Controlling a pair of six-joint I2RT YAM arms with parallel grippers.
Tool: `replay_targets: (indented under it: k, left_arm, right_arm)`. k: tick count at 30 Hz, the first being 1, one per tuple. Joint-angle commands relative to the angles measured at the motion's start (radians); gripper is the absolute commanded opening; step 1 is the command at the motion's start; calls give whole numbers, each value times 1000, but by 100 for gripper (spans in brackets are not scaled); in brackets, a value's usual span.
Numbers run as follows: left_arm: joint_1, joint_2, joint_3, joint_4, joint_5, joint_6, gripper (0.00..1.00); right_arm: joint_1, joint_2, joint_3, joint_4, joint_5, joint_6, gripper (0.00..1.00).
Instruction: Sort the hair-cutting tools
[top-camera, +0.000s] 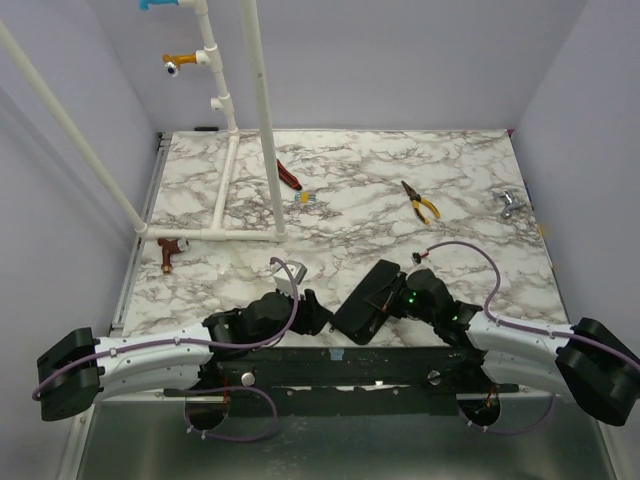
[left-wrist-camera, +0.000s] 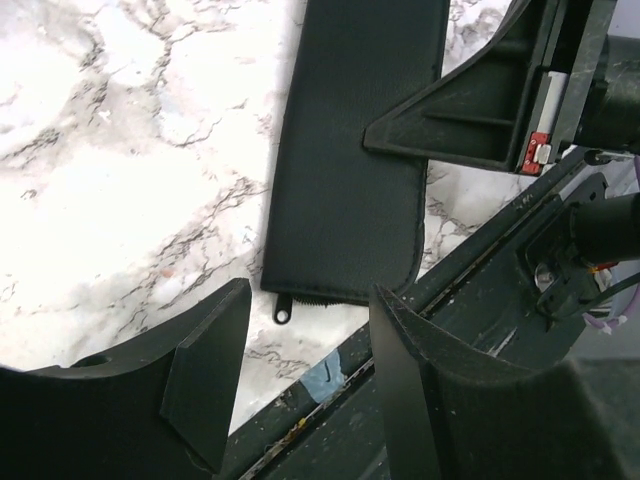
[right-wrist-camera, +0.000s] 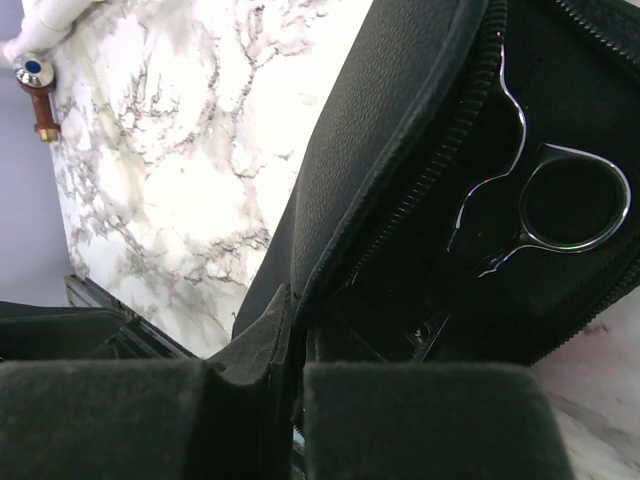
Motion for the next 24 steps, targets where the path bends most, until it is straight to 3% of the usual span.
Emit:
replay_targets:
  k: [1, 5, 12, 24]
  left_arm:
    - [5, -40, -29, -5, -38, -52, 53]
    - [7, -55, -37, -30, -51, -62, 52]
    - [8, 1, -23, -60, -33, -48, 53]
    - [9, 308, 177, -261, -41, 7, 52]
  right_arm:
    - [-12, 91, -15, 217, 17, 15, 1]
    - [-17, 165, -2, 304, 17, 65, 1]
    - [-27, 235, 35, 313, 33, 107, 1]
    - [-45, 282, 20, 291, -24, 94, 1]
